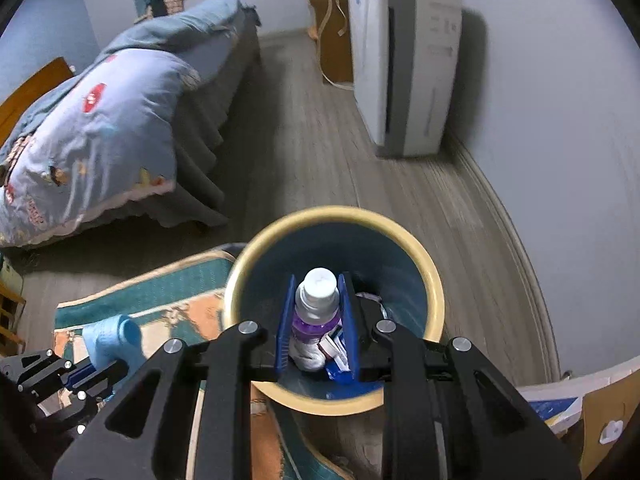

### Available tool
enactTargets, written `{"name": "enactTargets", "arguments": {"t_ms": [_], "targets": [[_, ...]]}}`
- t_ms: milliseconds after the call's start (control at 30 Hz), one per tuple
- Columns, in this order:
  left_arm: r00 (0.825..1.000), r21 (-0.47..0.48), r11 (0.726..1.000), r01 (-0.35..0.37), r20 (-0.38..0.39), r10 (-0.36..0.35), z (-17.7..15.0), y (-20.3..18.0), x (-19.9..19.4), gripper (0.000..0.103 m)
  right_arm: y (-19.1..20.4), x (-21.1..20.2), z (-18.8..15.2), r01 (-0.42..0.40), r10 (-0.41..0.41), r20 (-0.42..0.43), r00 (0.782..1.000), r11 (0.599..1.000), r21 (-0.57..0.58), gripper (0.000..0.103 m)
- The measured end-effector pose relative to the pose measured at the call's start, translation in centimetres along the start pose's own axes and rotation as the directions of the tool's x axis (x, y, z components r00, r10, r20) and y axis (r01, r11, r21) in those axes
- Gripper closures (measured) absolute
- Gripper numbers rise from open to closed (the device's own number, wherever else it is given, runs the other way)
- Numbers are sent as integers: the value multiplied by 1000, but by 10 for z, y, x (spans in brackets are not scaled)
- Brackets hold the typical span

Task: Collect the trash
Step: 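Carry the spray bottle and mask over the bin and open both grippers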

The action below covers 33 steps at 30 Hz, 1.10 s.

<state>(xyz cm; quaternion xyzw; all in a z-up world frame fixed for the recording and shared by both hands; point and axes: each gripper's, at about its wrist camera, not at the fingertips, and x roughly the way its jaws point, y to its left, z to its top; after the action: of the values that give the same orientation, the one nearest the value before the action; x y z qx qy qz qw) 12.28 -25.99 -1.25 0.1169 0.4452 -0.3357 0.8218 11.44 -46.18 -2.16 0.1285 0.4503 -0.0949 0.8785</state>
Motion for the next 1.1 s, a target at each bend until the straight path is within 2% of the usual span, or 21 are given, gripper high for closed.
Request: {"name": "enactTargets", "arguments": {"t_ms": [267, 400, 533, 633, 900, 967, 1100], "targets": [[999, 27, 999, 20, -26, -20, 22, -24, 44, 95, -30, 19, -7, 15, -10, -46, 999, 993, 116, 81], [999, 25, 1000, 18, -52, -17, 29, -29, 66, 95, -31, 26, -7, 26, -18, -62, 998, 992, 123, 81], [999, 15, 1000, 19, -45, -19, 35, -31, 75, 95, -33, 28, -6, 25, -17, -66, 998, 991, 131, 81], [1000, 2, 1000, 24, -17, -24, 38, -30, 74, 87, -35, 25, -4, 27, -20, -47, 999, 990, 139, 81], [999, 20, 1000, -3, 39, 3, 34, -28, 64, 38, -40, 15, -2, 16, -16, -2, 1000, 985, 174, 81], [999, 21, 1000, -3, 43, 2, 32, -27, 61, 34, -38, 15, -2, 17, -16, -5, 1000, 986, 168, 80], [998, 27, 999, -25, 59, 23, 24, -23, 52, 20, -36, 10, 0, 18, -19, 6, 1000, 985, 169, 53]]}}
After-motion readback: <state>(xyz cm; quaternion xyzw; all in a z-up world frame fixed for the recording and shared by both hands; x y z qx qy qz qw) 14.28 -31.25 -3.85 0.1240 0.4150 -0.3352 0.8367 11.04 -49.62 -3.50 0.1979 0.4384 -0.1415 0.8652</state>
